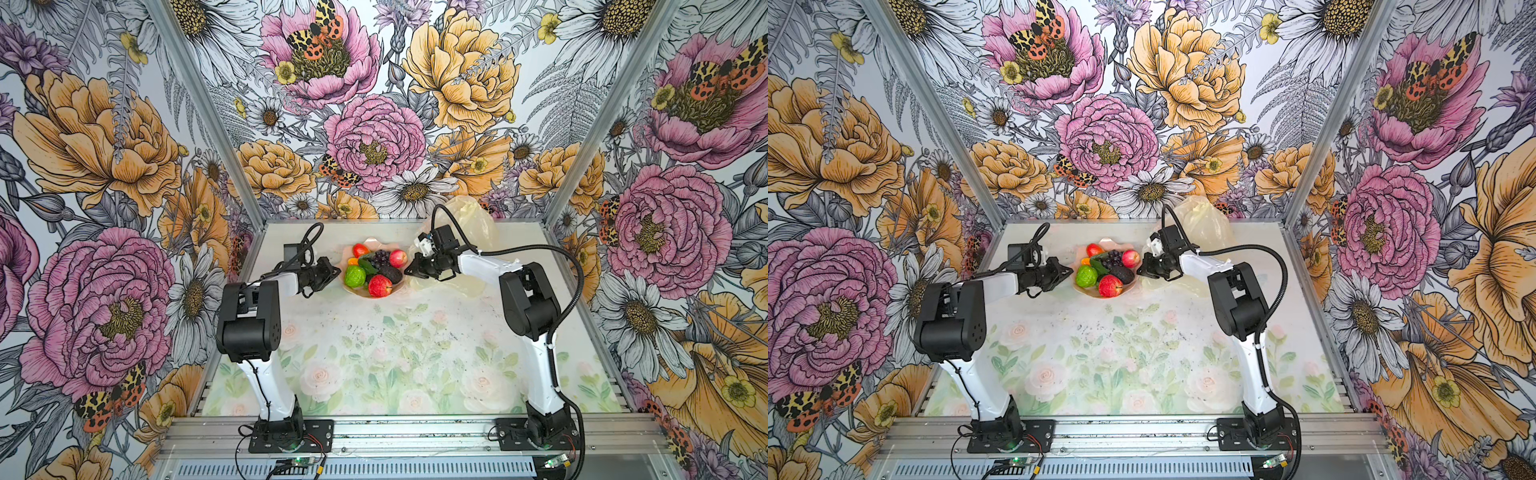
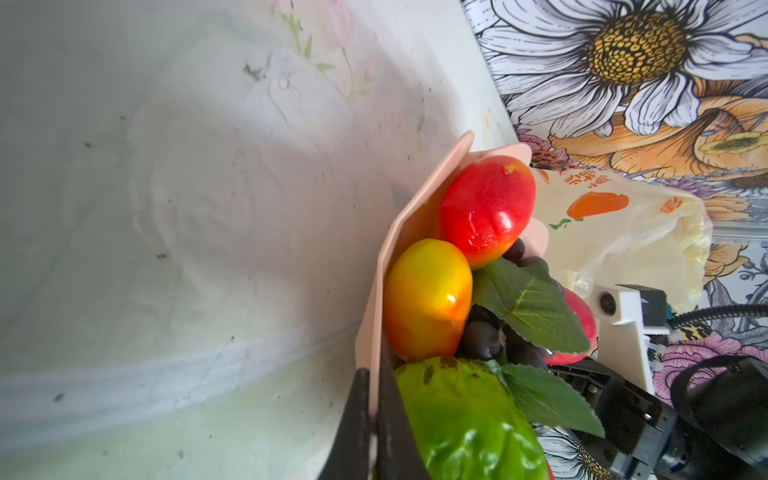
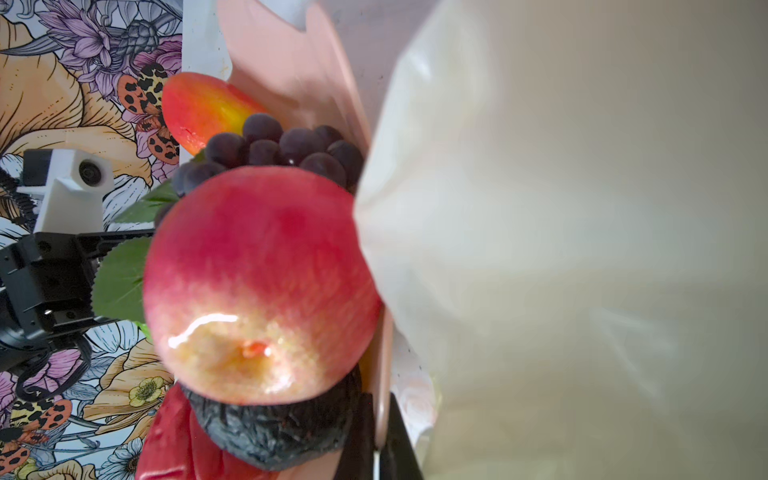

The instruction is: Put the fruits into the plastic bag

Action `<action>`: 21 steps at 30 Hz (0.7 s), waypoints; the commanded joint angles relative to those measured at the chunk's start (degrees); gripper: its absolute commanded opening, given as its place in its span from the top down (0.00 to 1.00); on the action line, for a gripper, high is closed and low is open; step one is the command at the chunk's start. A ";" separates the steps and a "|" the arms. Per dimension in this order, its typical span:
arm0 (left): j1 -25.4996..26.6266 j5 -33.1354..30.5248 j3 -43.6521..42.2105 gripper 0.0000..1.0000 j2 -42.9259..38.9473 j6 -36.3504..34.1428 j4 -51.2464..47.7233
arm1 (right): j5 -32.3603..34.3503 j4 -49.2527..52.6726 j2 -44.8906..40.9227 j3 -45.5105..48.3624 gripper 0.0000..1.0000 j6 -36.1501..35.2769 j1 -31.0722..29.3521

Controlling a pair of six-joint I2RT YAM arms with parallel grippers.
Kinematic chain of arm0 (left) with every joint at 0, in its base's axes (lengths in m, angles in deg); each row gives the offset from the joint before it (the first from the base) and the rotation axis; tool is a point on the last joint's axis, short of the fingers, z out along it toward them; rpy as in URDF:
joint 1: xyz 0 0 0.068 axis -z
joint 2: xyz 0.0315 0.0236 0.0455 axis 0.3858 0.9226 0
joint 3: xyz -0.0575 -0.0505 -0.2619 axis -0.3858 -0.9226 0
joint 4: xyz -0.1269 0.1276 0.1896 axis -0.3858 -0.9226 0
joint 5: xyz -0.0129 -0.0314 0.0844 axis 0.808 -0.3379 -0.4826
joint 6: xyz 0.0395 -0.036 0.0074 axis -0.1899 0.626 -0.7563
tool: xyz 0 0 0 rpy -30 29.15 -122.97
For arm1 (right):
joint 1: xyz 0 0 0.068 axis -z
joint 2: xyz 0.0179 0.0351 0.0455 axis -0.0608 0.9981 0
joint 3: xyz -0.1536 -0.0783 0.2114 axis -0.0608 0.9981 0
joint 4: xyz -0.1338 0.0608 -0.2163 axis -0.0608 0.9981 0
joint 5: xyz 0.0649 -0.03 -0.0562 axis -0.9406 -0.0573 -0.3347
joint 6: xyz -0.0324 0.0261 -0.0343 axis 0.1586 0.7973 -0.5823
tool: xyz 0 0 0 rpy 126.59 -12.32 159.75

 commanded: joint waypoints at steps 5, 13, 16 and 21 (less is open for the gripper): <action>4.02 -1.74 -6.81 1.00 -6.06 2.15 -0.76 | -1.03 -3.17 -6.98 10.56 0.95 -1.54 -1.00; 7.63 -3.74 -13.42 1.00 -11.74 3.21 0.80 | -0.28 -6.22 -14.69 22.49 0.95 -1.63 -0.97; 8.75 -4.55 -15.99 1.00 -14.26 3.43 1.11 | 0.33 -7.21 -18.30 27.19 0.95 -1.66 -0.92; 10.69 -5.52 -19.69 1.00 -18.37 4.11 1.20 | 0.97 -8.47 -23.31 34.26 0.95 -1.48 -0.69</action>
